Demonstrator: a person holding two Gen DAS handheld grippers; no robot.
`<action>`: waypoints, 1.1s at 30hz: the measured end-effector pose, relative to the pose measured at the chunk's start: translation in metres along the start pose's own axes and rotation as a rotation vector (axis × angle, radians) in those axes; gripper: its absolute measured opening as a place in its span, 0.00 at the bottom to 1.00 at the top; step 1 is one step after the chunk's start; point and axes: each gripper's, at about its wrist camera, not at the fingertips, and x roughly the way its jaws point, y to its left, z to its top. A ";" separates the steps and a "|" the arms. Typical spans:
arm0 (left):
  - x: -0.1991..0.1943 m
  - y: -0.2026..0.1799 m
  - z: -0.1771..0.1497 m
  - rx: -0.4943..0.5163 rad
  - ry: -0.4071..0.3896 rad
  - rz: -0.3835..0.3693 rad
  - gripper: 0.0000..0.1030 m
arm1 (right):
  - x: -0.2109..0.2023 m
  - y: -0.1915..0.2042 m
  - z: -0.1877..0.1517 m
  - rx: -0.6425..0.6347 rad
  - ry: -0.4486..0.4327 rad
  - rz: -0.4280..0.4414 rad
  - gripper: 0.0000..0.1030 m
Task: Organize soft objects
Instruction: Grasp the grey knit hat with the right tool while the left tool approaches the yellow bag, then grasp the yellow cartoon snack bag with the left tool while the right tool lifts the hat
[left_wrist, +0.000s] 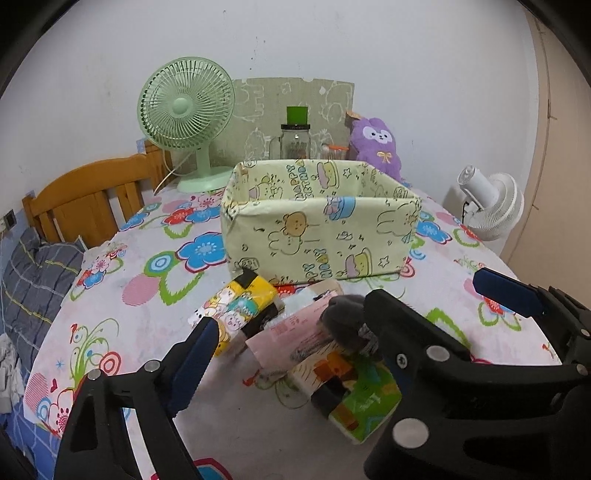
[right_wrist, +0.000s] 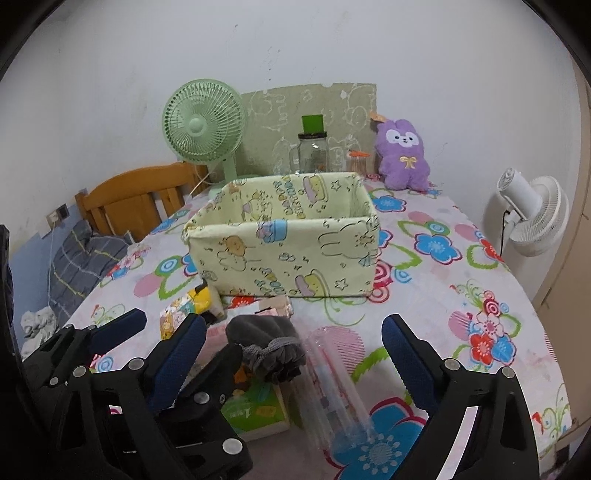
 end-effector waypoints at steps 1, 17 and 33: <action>0.001 0.001 -0.001 0.001 0.002 0.002 0.86 | 0.001 0.001 -0.001 -0.003 0.004 0.004 0.93; 0.016 0.023 -0.008 -0.007 0.044 0.002 0.86 | 0.035 0.016 -0.003 -0.019 0.086 0.033 0.77; 0.030 0.029 -0.007 0.008 0.085 -0.037 0.87 | 0.054 0.022 -0.003 -0.018 0.136 0.048 0.53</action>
